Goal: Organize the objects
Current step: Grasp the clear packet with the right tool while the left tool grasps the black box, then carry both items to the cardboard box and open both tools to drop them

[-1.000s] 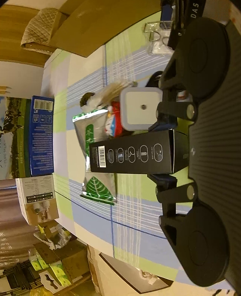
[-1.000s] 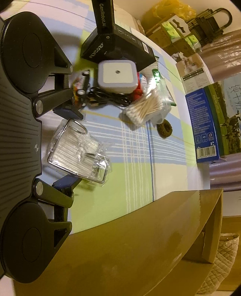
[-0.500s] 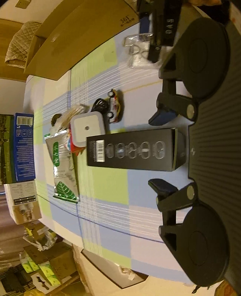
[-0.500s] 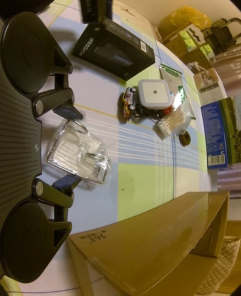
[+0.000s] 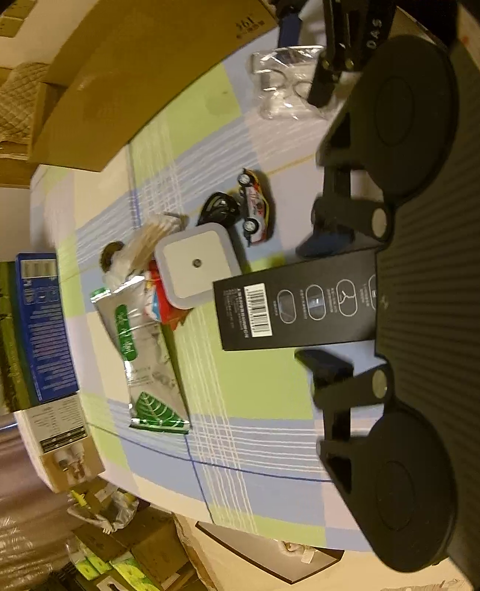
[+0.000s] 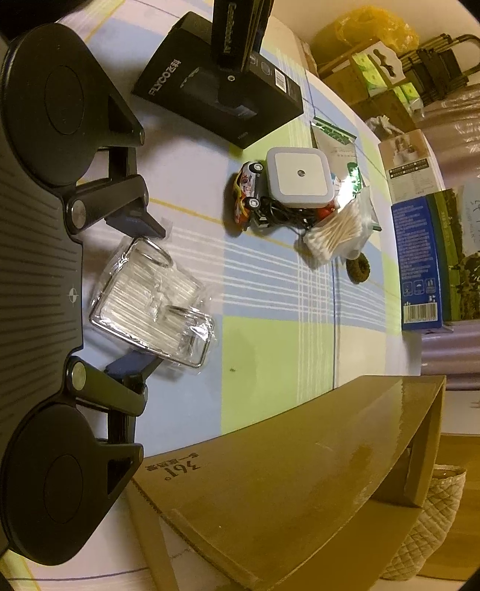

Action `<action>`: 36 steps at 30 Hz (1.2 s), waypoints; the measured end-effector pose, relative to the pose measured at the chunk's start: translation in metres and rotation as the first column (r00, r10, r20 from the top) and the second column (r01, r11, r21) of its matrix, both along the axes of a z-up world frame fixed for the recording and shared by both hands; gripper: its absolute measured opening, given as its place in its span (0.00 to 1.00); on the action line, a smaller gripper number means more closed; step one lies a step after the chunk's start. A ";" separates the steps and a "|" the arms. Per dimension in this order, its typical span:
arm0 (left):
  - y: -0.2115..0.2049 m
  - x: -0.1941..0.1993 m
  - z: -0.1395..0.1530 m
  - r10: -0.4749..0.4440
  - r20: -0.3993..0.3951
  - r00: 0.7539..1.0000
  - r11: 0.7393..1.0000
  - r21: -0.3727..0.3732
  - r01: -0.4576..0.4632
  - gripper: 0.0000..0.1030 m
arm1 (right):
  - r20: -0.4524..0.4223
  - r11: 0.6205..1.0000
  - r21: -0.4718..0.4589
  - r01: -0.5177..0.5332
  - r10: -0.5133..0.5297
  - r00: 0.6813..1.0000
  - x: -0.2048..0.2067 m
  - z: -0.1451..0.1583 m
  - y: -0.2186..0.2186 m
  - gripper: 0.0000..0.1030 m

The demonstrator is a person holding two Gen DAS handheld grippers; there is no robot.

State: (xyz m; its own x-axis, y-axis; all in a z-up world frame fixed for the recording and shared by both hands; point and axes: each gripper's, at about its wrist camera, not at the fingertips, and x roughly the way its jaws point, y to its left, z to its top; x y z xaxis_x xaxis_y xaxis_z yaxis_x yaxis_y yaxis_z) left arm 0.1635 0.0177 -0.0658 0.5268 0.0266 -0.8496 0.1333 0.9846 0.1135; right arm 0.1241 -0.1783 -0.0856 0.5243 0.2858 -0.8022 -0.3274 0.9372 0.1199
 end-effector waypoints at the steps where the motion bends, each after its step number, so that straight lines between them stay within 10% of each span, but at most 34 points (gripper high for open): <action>1: 0.001 0.000 -0.001 -0.001 -0.005 1.000 1.000 0.001 0.001 0.40 | 0.000 1.000 0.003 0.001 -0.001 1.000 0.000 0.000 0.000 0.58; 22: 0.005 -0.021 0.061 0.027 0.046 0.999 0.996 -0.082 -0.023 0.38 | 0.127 0.997 0.063 -0.034 0.026 0.992 -0.009 0.064 -0.004 0.58; 36: -0.128 0.026 0.159 -0.179 0.218 0.959 0.958 -0.181 0.220 0.38 | 0.315 0.991 0.012 0.130 -0.127 0.940 0.029 0.156 -0.109 0.58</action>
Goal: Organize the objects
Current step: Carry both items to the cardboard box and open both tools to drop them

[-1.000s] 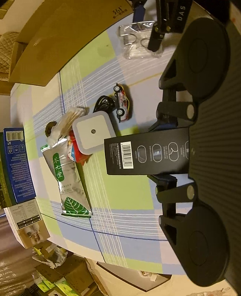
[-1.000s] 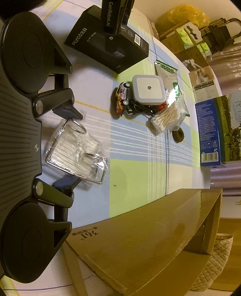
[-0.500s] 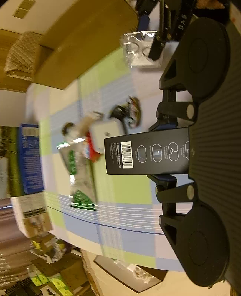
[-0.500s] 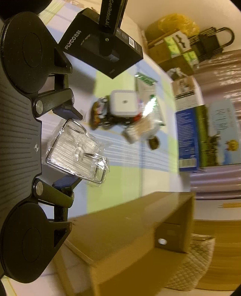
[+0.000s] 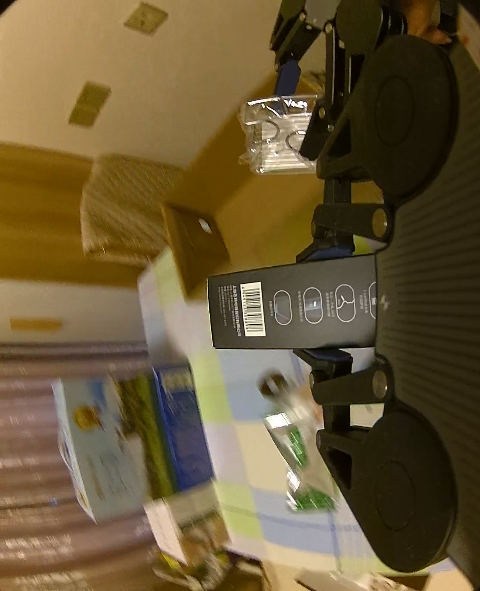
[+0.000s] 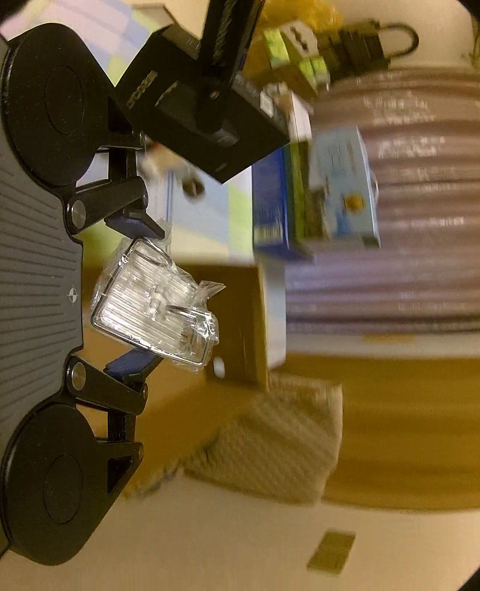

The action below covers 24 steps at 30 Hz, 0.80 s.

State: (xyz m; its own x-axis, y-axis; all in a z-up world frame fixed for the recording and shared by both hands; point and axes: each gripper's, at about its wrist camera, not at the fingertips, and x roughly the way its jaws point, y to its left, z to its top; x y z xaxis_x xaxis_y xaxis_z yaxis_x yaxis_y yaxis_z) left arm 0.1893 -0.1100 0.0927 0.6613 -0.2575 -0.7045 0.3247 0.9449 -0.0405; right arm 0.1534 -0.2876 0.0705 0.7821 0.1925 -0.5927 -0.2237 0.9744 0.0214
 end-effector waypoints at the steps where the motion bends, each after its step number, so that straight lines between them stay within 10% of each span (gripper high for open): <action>1: -0.012 0.005 0.002 -0.017 -0.001 1.000 1.000 -0.012 0.017 0.38 | -0.006 1.000 -0.012 0.018 -0.018 1.000 0.005 -0.001 -0.011 0.58; 12: -0.120 0.045 -0.014 -0.146 -0.029 0.989 0.988 -0.046 0.145 0.38 | -0.050 0.993 -0.009 0.116 -0.116 0.992 0.025 -0.023 -0.080 0.58; 24: -0.137 0.058 -0.029 -0.136 -0.016 0.991 0.990 -0.034 0.135 0.53 | -0.091 0.991 0.011 0.130 -0.128 0.988 0.030 -0.044 -0.094 0.58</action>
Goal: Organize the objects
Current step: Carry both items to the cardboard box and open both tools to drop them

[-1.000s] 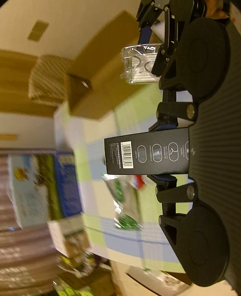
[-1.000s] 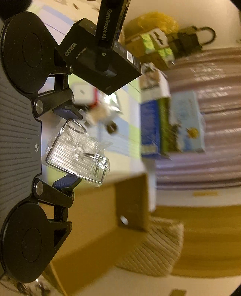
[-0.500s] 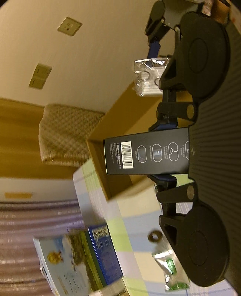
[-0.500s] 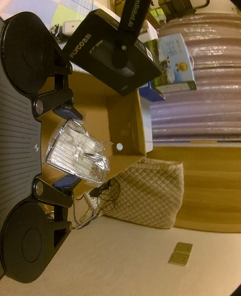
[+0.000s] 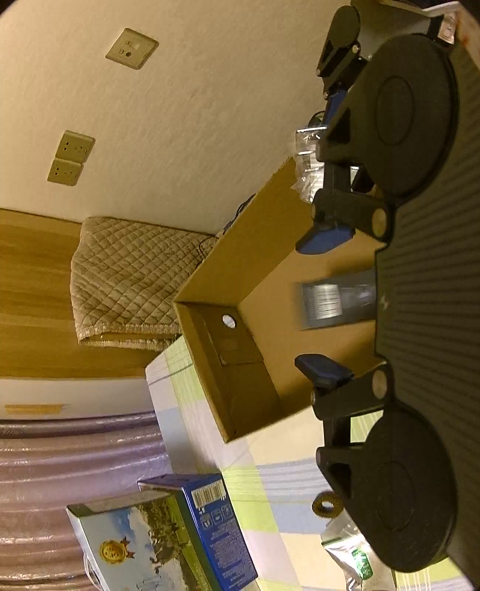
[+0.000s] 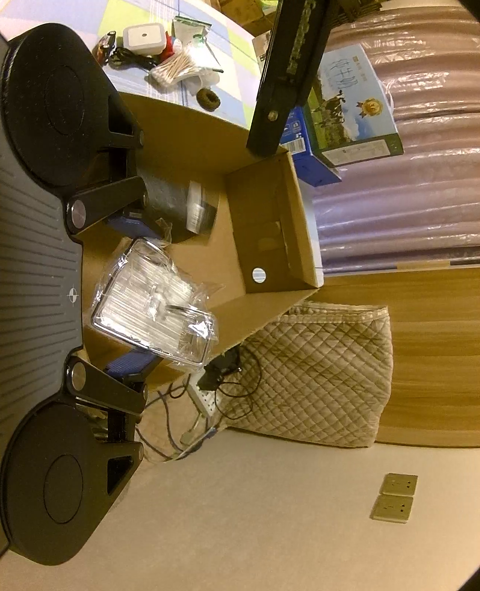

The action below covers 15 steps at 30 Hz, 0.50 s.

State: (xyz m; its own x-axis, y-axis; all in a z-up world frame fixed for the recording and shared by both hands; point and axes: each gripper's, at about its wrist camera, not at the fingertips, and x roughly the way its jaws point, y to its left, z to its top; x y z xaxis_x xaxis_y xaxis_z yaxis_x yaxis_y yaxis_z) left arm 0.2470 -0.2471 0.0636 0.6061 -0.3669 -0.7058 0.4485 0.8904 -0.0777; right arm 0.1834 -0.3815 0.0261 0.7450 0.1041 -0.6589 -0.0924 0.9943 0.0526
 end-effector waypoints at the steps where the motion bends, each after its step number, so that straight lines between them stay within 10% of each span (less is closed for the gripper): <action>1: 0.004 0.000 0.000 0.007 -0.001 1.000 1.000 -0.004 -0.007 0.53 | -0.002 1.000 0.001 -0.002 0.002 1.000 0.001 -0.001 0.000 0.58; 15: 0.072 -0.022 0.002 0.130 0.003 0.992 0.991 -0.023 -0.130 0.55 | 0.045 0.999 0.031 -0.019 0.018 0.999 0.018 0.002 0.004 0.68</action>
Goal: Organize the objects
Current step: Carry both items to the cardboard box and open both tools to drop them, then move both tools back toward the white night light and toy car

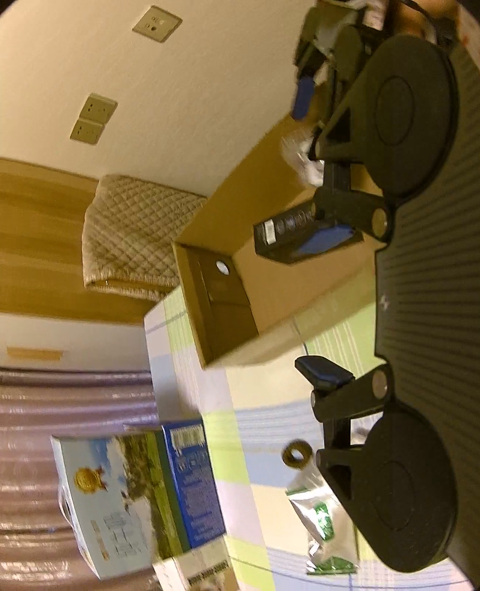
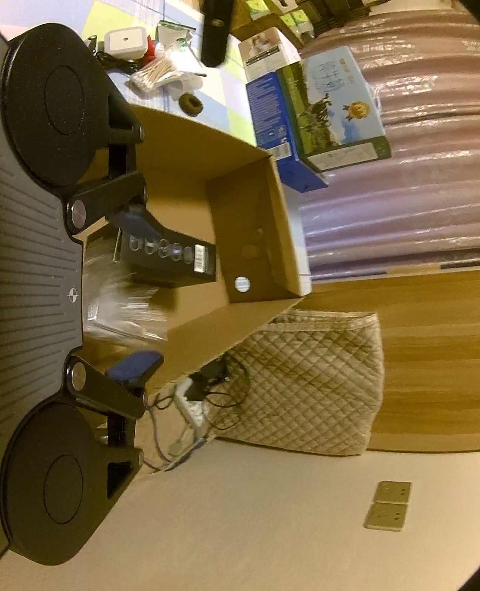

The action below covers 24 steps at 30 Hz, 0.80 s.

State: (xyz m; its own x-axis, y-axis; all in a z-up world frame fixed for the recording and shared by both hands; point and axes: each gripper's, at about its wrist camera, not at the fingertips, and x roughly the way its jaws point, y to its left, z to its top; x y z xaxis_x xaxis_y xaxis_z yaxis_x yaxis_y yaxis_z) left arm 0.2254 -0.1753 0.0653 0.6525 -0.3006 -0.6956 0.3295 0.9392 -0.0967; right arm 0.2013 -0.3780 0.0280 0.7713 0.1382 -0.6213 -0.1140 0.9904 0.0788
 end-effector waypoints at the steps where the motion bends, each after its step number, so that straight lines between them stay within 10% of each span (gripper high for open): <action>1: 0.006 -0.002 -0.002 0.009 -0.005 1.000 1.000 -0.003 -0.009 0.55 | 0.005 1.000 0.004 -0.002 0.002 1.000 -0.001 0.001 0.000 0.69; 24: 0.152 -0.095 -0.020 0.248 -0.038 0.968 0.968 0.045 -0.246 0.72 | 0.069 0.993 0.059 -0.098 0.094 0.993 -0.076 0.055 0.073 0.69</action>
State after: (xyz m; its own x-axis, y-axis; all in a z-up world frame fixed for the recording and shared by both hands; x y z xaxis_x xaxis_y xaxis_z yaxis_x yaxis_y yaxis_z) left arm 0.1306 -0.0237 0.0451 0.6723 -0.1060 -0.7327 0.0834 0.9942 -0.0673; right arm 0.1252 -0.3052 0.0828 0.7914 0.2503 -0.5578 -0.2155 0.9680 0.1286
